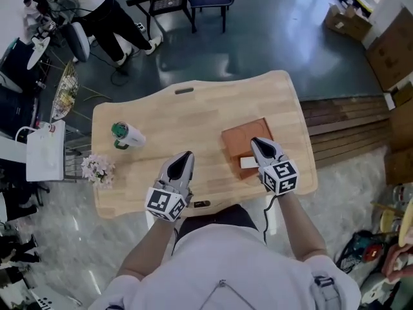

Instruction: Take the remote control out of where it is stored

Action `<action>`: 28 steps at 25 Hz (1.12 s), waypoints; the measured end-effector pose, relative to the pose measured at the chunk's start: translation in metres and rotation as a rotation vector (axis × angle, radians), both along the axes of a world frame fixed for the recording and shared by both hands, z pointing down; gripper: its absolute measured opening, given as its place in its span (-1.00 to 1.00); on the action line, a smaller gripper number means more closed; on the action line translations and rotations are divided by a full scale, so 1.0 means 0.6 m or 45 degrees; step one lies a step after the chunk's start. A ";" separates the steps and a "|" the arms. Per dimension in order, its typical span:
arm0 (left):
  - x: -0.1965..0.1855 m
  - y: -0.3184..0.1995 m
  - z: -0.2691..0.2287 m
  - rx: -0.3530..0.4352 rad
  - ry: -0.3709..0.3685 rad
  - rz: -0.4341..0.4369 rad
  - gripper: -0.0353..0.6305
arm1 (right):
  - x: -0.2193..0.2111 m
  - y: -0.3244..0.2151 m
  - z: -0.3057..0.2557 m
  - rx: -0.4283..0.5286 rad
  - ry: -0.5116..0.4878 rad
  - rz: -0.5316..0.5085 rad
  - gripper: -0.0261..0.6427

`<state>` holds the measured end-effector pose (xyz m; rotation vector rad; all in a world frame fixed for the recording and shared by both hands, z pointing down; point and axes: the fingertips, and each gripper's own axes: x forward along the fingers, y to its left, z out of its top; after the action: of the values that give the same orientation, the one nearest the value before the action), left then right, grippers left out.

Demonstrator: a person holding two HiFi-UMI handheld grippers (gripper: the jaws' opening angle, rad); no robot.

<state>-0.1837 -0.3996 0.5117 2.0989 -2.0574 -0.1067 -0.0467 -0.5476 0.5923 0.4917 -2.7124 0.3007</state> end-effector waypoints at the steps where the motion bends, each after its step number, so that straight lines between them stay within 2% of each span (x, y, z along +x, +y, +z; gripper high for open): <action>1: -0.001 -0.001 0.008 -0.013 0.007 -0.003 -0.89 | 0.002 -0.007 0.034 -0.011 0.066 -0.022 -0.71; 8: -0.018 0.022 0.103 -0.125 0.086 -0.067 -0.89 | 0.023 -0.002 0.306 -0.020 0.631 -0.307 -0.22; 13: -0.019 0.044 0.167 -0.236 0.119 -0.115 -0.89 | 0.068 0.021 0.465 0.063 1.049 -0.615 -0.12; 17: -0.019 0.050 0.201 -0.285 0.142 -0.143 -0.89 | 0.105 0.010 0.553 0.155 1.315 -0.799 -0.02; 21: -0.022 0.065 0.225 -0.322 0.154 -0.170 -0.89 | 0.134 0.006 0.612 0.161 1.483 -0.912 0.12; 28: -0.037 0.084 0.250 -0.357 0.160 -0.217 -0.89 | 0.132 0.006 0.632 0.188 1.581 -1.027 0.14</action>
<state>-0.2061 -0.3494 0.6619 1.7092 -2.0394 0.0232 0.0324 -0.5442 0.9716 -0.3383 -1.5005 -0.3378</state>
